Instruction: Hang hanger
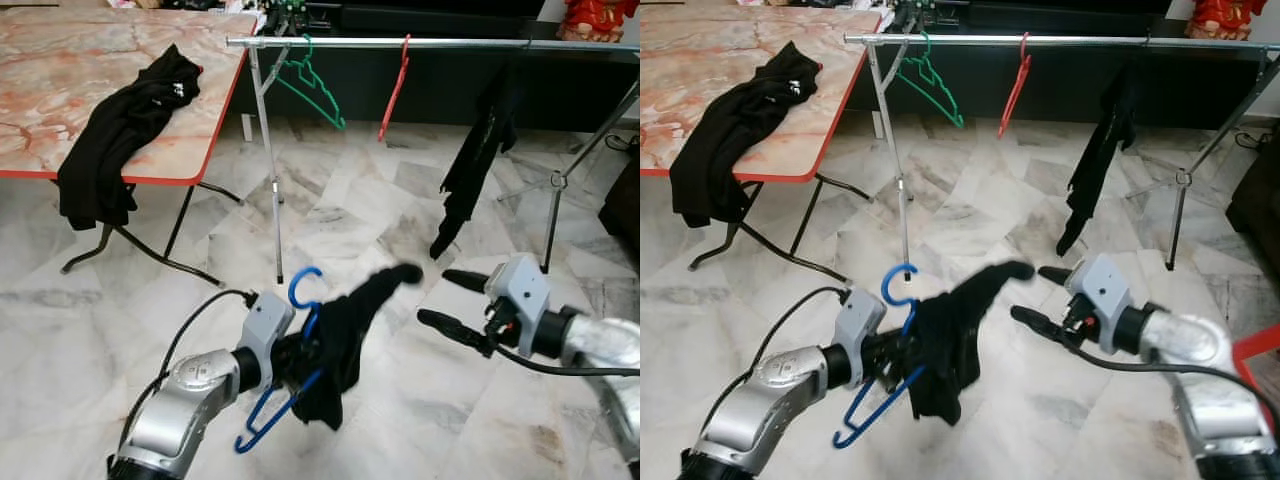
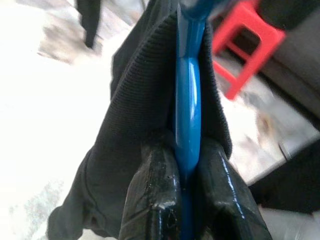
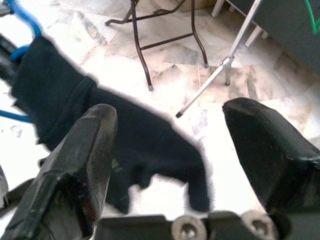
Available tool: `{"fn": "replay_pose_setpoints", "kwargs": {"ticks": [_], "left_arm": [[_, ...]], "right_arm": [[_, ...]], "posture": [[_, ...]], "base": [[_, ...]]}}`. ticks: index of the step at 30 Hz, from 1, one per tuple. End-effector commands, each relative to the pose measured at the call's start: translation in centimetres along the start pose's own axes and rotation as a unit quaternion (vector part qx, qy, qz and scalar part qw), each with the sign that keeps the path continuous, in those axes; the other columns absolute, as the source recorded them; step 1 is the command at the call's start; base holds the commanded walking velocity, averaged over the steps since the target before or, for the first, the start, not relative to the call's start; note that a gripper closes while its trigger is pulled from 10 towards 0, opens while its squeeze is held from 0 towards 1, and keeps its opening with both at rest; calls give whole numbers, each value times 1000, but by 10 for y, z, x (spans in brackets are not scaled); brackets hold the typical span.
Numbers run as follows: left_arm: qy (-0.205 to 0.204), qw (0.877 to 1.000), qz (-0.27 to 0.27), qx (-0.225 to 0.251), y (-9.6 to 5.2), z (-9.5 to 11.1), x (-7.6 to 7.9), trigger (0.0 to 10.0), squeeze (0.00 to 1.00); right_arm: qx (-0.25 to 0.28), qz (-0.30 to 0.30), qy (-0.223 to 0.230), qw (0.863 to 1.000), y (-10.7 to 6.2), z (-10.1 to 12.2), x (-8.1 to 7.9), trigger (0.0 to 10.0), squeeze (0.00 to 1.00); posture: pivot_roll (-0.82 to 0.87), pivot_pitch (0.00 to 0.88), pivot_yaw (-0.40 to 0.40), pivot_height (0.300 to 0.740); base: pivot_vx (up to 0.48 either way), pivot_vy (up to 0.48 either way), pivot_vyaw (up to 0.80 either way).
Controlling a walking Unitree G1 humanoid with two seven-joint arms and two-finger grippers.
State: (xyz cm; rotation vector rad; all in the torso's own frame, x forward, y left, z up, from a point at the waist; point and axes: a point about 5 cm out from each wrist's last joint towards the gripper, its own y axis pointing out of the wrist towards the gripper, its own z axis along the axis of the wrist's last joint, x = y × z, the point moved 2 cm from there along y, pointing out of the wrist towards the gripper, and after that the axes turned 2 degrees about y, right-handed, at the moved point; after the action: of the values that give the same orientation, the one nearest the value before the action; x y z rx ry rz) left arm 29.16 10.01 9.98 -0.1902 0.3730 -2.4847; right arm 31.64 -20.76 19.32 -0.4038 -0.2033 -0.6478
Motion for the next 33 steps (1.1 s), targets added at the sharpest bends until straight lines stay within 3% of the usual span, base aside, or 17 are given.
{"fn": "replay_pose_setpoints", "kwargs": {"ticks": [1,5,8,9,10,11,14,19,20,21,26,33], "left_arm": [[21,998,-50,8,2,4,14,10000,0],[16,997,-72,13,2,6,19,10000,0],[24,992,-121,8,5,8,31,10000,0],[28,991,-129,5,5,8,33,10000,0],[31,990,-138,2,5,8,35,10000,0],[40,987,-152,-7,5,7,39,10000,0],[55,982,-178,-20,5,7,45,10000,0],[81,973,-212,-31,7,13,54,10000,0],[93,969,-224,-38,7,14,56,10000,0],[98,968,-228,-42,7,13,57,10000,0],[104,965,-234,-50,8,11,57,10000,0],[118,960,-246,-58,8,14,58,10000,0]], "right_arm": [[-7,34,-21,999,0,6,2,10000,0],[-12,84,-34,996,3,10,-3,10000,0],[-21,177,-34,983,13,9,-16,10000,24],[-26,195,-31,980,14,7,-20,10000,608],[-31,213,-30,976,16,5,-23,10000,1000],[-47,245,-23,968,20,-2,-28,10000,1000],[-80,260,-40,961,30,-17,-34,10000,1000],[-59,270,-21,961,44,-25,-45,10000,1000],[-59,284,-26,957,45,-26,-47,10000,651],[-58,290,-26,955,45,-26,-48,10000,0],[-62,320,-19,945,43,-26,-51,10000,0],[-102,354,-44,929,44,-43,-59,10000,0]], "posture": [[15,128,-60,740],[10,122,-59,740],[11,114,-63,740],[13,108,-66,740],[13,108,-66,740],[14,105,-67,740],[27,109,-76,740],[64,125,-87,740],[53,130,-86,740],[53,130,-86,740],[45,137,-92,740],[51,142,-86,740]], "base": [[0,0,0],[0,0,0],[0,0,0],[0,0,0],[0,0,0],[0,0,0],[0,0,0],[0,0,0],[0,0,0],[0,0,0],[0,0,0],[0,0,0]]}}
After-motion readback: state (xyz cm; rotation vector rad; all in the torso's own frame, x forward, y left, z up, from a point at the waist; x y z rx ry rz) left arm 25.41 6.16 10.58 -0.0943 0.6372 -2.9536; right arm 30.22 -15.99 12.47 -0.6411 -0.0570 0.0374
